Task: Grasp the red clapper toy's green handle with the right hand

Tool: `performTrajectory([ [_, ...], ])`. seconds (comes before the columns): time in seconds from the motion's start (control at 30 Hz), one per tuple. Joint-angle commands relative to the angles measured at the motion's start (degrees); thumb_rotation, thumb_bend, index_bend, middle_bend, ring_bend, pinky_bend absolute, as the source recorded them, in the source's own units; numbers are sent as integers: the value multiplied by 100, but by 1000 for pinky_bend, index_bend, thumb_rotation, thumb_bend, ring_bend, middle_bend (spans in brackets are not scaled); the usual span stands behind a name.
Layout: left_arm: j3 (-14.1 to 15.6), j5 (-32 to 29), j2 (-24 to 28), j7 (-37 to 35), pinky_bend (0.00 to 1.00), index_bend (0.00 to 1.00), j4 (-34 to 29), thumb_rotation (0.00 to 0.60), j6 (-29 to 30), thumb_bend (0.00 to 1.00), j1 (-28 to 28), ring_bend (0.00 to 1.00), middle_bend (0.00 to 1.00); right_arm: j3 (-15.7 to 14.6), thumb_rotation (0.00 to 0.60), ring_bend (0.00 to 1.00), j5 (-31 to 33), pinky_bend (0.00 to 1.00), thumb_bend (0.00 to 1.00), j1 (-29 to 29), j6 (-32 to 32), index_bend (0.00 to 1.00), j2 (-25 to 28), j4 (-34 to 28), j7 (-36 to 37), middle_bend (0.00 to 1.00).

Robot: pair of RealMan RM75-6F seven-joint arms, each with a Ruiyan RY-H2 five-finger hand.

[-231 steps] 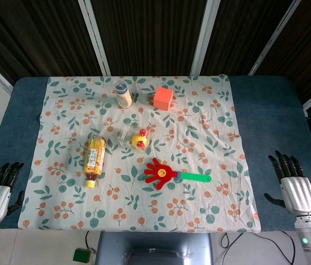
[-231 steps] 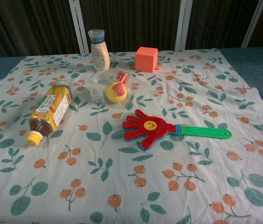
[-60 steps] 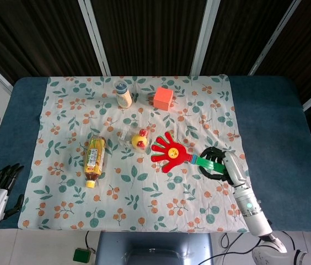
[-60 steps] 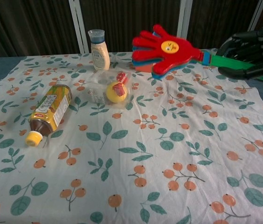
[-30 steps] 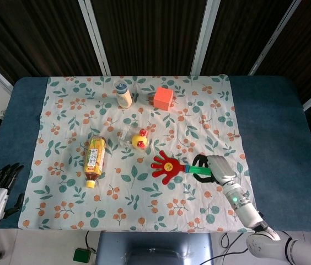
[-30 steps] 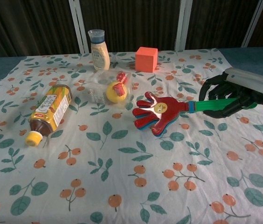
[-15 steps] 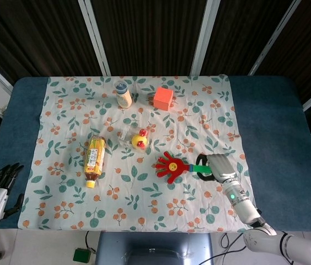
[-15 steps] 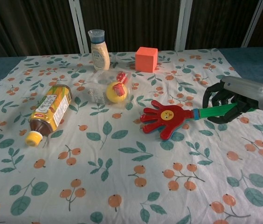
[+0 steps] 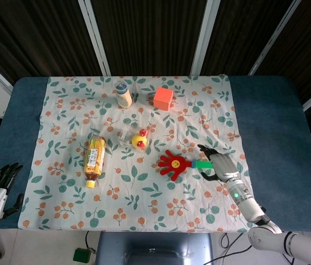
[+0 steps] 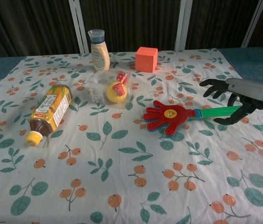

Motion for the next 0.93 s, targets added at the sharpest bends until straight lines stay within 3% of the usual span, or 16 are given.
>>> performTrajectory([
  [0.03, 1, 0, 0, 4, 117, 0, -6, 600, -3, 472, -1, 29, 29, -73, 600, 151, -184, 425, 360, -110, 114, 31, 409, -307, 162, 198],
  [0.2, 3, 14, -8, 48, 118, 0, -19, 600, 22, 472, 9, 29, 30, -335, 600, 6, -365, 201, 290, -334, 303, 0, 1279, -1133, -259, 26],
  [0.37, -20, 19, -37, 115, 117, 0, -10, 600, 81, 472, 23, 24, 29, -712, 600, 0, -963, 19, 264, -1032, 1588, 0, 1785, -1778, -1000, 0],
  [0.43, -44, 16, -68, 135, 113, 0, 17, 600, 124, 472, 30, 12, 28, -829, 600, 0, -1290, 0, 256, -1464, 2401, 0, 1709, -1868, -1080, 0],
  [0.57, -61, 61, -137, 223, 98, 0, 67, 600, 215, 470, 48, 0, 11, -1182, 600, 0, -1984, 0, 241, -2132, 3493, 0, 1494, -1347, -977, 0],
  [0.73, -86, 213, -287, 356, 72, 0, 191, 600, 351, 469, 33, 0, 0, -1204, 600, 0, -2167, 0, 237, -2308, 3741, 0, 1534, -1091, -648, 0],
  [0.93, -67, 347, -430, 512, 58, 0, 296, 600, 450, 467, 38, 0, 0, -1096, 600, 0, -2051, 0, 237, -2298, 3559, 0, 1584, -1006, -484, 0],
])
